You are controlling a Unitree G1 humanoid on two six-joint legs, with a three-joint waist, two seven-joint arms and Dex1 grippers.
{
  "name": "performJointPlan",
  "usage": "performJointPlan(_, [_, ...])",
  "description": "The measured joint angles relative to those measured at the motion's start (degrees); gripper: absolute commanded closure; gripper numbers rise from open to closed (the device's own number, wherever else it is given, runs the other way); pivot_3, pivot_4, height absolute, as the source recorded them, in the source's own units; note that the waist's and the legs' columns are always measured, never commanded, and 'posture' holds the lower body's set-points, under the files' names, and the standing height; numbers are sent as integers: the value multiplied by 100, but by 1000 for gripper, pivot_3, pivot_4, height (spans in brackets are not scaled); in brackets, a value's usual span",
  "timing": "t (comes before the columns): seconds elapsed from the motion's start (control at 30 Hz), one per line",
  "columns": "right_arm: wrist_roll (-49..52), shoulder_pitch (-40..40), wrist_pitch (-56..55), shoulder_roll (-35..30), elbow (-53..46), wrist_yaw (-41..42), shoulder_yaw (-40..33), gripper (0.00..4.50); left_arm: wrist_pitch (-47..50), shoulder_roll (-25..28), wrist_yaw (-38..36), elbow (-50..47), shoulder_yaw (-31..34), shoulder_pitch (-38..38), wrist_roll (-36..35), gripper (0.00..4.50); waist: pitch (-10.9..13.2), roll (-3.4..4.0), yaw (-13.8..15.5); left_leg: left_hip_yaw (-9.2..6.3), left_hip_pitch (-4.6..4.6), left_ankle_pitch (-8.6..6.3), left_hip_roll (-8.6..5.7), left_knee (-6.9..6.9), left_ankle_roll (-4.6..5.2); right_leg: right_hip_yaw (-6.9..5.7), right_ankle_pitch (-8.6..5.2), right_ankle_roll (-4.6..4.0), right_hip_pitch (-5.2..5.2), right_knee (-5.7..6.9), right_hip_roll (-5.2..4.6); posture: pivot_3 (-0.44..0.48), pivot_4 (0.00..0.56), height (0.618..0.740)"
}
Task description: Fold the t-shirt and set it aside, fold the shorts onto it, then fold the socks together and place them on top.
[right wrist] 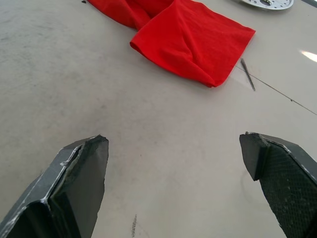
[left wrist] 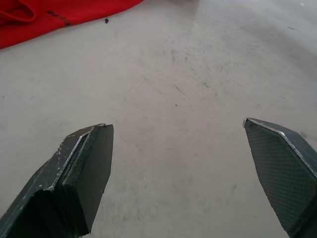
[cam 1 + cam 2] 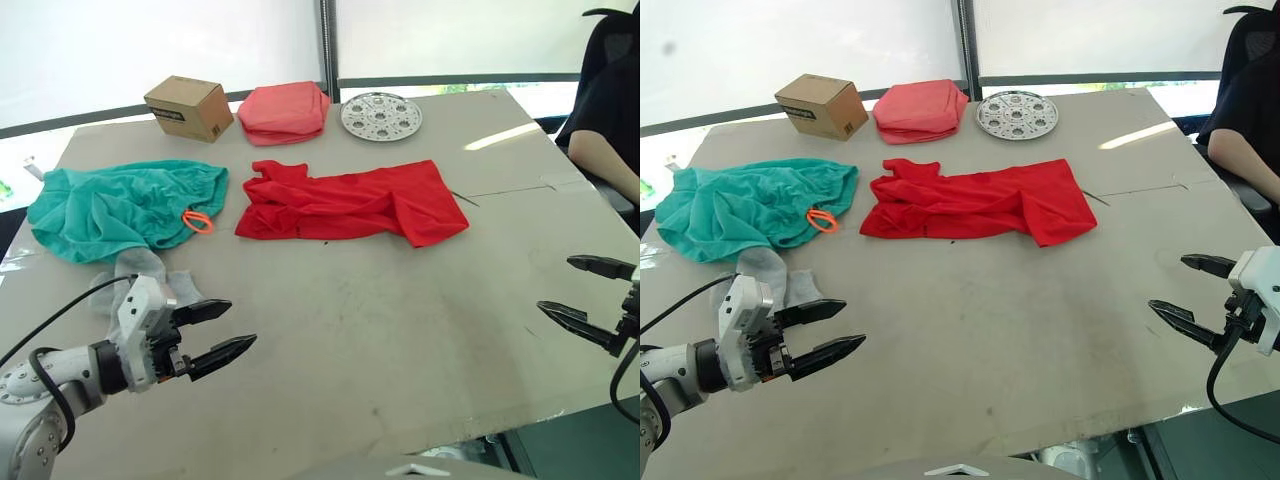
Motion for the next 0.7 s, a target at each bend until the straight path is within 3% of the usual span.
performJointPlan(0.07, [-12, -52, -18, 5, 33, -35, 34, 0, -3, -16, 56, 18, -12, -78, 2, 19, 2, -1, 0, 1, 1, -1, 0, 0, 1, 0, 0, 1, 3, -2, 0, 0, 150, 740])
performJointPlan(0.23, [211, -1172, 163, 503, -363, -729, 1109, 0, -21, -267, 963, 306, -521, -1594, 249, 19, 9, -8, -3, 3, 3, -1, 1, 6, 1, -1, 1, 4, 7, -1, -1, 0, 150, 740])
performJointPlan(0.47, [491, -2489, 660, 1132, -1084, -1469, 2764, 0, -279, -329, 1544, 1930, -1959, -3799, 1400, 19, 13, -27, 106, 4, -2, 11, 0, 7, -19, -13, 22, -15, -10, -1, 1, 0, 150, 740])
performJointPlan(0.7, [-9, -2742, 1007, 961, -1064, -1961, 3451, 0, -1843, -450, 830, 4419, -3212, -5596, 2674, 19, 13, -43, 191, 5, -5, 2, -2, 12, -29, -13, 33, 1, -8, -8, 1, 0, 150, 740])
